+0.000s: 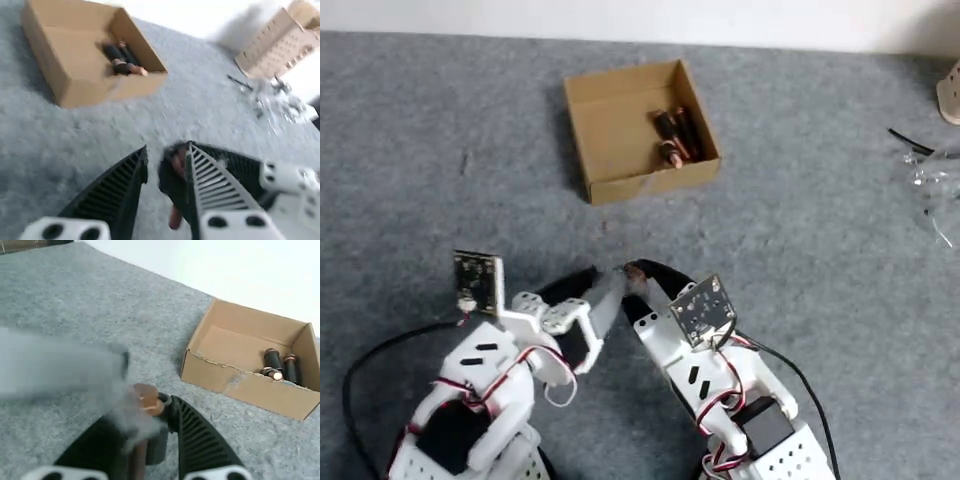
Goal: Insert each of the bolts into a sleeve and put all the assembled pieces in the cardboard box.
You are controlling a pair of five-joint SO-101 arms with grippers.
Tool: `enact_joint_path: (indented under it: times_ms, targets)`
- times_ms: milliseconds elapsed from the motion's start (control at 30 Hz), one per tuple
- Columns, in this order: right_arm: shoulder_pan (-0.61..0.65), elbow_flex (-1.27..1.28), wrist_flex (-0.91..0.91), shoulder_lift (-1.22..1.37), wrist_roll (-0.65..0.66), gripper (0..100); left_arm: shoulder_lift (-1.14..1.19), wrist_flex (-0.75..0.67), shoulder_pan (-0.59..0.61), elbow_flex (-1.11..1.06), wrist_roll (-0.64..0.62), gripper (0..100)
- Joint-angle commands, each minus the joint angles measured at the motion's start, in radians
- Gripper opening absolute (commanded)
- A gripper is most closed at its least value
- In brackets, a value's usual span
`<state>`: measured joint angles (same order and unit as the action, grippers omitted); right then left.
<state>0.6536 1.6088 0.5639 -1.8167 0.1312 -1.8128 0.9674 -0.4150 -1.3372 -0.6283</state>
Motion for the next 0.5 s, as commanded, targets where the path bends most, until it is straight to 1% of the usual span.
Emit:
enact_joint_path:
  times_ms: [0,200,267,333,367,400,467]
  targets:
    - [-0.013,-0.062,-0.050,-0.021,0.011,0.5,-0.005,0.037,0.065,0.093,-0.003,13]
    - [-0.013,-0.062,-0.050,-0.021,0.011,0.5,-0.005,0.054,0.182,0.120,-0.006,13]
    - [-0.013,-0.062,-0.050,-0.021,0.011,0.5,-0.005,0.052,0.262,0.120,-0.002,13]
    - [-0.013,-0.062,-0.050,-0.021,0.011,0.5,-0.005,0.052,0.369,0.114,0.002,13]
    - [-0.013,-0.062,-0.051,-0.021,0.011,0.5,-0.002,0.052,0.429,0.113,0.029,13]
    - [-0.013,-0.062,-0.051,-0.021,0.011,0.5,-0.001,0.052,0.476,0.111,0.092,13]
    - [-0.013,-0.062,-0.051,-0.021,0.011,0.5,-0.002,0.051,0.536,0.087,0.261,13]
